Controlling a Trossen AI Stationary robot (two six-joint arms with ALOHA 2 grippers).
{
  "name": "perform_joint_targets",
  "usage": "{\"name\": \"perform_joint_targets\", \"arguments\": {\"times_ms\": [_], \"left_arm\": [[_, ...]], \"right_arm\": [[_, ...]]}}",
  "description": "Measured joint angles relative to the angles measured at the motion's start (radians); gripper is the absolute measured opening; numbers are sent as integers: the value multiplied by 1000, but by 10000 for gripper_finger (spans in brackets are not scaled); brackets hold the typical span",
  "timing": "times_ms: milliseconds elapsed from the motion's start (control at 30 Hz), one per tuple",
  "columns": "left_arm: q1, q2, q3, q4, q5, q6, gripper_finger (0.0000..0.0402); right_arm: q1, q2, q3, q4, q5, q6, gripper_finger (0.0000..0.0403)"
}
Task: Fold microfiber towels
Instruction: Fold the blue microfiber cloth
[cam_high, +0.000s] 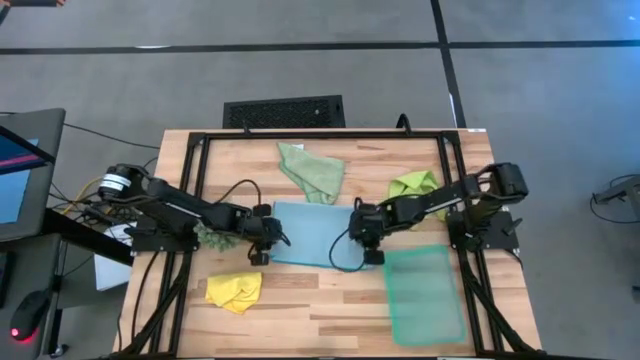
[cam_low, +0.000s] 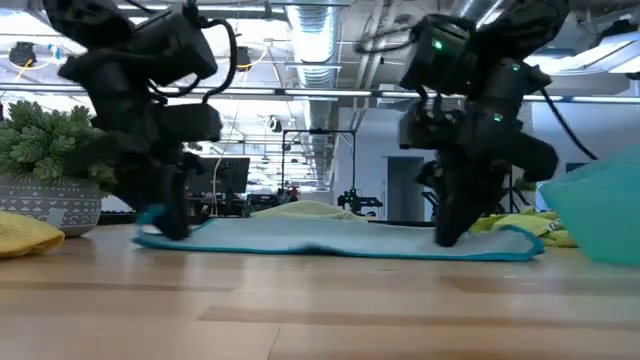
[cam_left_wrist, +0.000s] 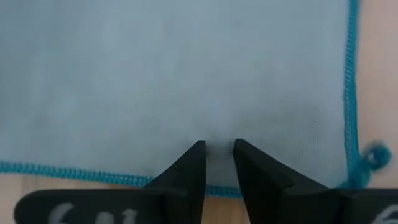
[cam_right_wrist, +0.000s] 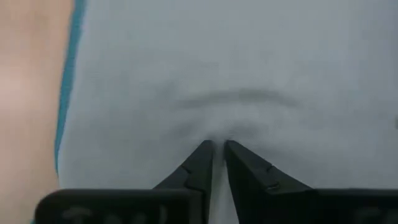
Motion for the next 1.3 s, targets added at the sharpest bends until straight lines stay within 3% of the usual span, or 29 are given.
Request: {"name": "perform_joint_targets", "arguments": {"times_ms": [133,367,500,600,767,933,1067,1300], "left_arm": [[-42,-48,43,-163,-61,-13,69],[-99,-155,77,-208,-208,-64,65],[-142,-175,76,-154,-227,-99,65],[-189,-160,70,-105,-215,-89,65],[-269,-104,74,-39,-166,-65,65],[-309,-45,76,-32,-170,-102,65],[-312,-6,76,-12,-175,-114,65],[-327,8,94,-28,-178,-96,65]], "right_arm": [[67,36,69,5,47,-31,70],[143,-55,142,-184,266,12,69],[206,-108,134,-188,249,57,72],[262,-101,134,-159,173,62,89],[357,-24,133,-98,128,33,134],[378,68,148,-109,135,-45,157],[372,111,175,-125,147,-67,140],[361,105,212,-224,219,-79,54]]}}
